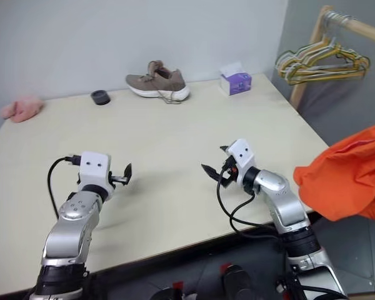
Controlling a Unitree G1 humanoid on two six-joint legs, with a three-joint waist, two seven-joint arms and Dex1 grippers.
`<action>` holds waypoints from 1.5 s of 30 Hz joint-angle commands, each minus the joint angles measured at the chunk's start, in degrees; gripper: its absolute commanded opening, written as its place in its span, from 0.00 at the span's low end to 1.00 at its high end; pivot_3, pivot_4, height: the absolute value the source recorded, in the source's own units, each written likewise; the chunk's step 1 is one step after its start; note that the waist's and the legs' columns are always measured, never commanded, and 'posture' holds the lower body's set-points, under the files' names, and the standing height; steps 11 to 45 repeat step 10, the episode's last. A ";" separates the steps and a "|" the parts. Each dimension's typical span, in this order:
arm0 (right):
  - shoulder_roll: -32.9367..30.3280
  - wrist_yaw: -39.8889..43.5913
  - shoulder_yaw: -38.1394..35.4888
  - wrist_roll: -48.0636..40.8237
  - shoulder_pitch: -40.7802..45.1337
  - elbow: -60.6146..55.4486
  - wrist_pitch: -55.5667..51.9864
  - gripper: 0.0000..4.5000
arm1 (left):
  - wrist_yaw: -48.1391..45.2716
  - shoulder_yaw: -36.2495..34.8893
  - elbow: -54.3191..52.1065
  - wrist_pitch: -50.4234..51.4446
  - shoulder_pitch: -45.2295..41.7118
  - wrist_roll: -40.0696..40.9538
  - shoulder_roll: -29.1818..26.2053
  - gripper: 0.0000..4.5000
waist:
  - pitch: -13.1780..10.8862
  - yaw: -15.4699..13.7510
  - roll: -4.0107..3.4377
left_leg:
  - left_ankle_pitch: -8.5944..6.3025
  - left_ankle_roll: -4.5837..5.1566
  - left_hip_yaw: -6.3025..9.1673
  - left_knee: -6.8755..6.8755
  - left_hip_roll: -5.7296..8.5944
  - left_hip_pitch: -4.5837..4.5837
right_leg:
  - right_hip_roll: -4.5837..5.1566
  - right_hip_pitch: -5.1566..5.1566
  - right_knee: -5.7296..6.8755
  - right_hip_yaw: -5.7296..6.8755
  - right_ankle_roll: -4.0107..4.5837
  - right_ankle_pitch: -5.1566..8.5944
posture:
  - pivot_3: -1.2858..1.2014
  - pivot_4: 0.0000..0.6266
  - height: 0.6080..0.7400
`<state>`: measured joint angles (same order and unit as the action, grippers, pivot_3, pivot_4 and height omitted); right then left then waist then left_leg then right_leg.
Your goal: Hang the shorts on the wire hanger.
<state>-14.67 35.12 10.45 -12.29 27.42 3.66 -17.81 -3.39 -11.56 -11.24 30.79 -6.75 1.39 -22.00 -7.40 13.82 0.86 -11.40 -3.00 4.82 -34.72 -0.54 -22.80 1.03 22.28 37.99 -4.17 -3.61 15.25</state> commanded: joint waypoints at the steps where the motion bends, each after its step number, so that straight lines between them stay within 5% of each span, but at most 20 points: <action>1: 0.85 1.05 -1.80 -0.85 3.49 0.76 2.59 0.99 | 1.27 -3.49 -3.30 0.77 -0.11 1.39 1.37 1.00 | -0.08 -1.86 0.13 | 0.00 0.00 0.03 -0.04 0.00 0.00 | 0.00 0.00 0.02 0.04 0.02 -0.04 | 0.48 0.14 1.00; 9: 1.31 1.19 -2.37 -0.42 4.51 3.53 4.57 0.99 | -1.20 -5.88 -4.03 -0.35 0.60 4.25 2.12 1.00 | -0.10 -6.15 0.19 | 0.01 -0.02 0.09 -0.12 -0.01 -0.04 | -0.03 -0.03 -0.02 0.10 0.09 -0.07 | 0.49 0.15 1.00; 45: 1.40 0.99 -2.46 -0.45 4.41 3.56 4.63 0.99 | -1.52 -6.09 -3.97 -1.20 0.53 4.67 2.26 1.00 | -0.10 -6.15 0.19 | 0.01 -0.02 0.10 -0.11 -0.01 -0.06 | -0.03 -0.02 -0.03 0.11 0.11 -0.06 | 0.49 0.15 1.00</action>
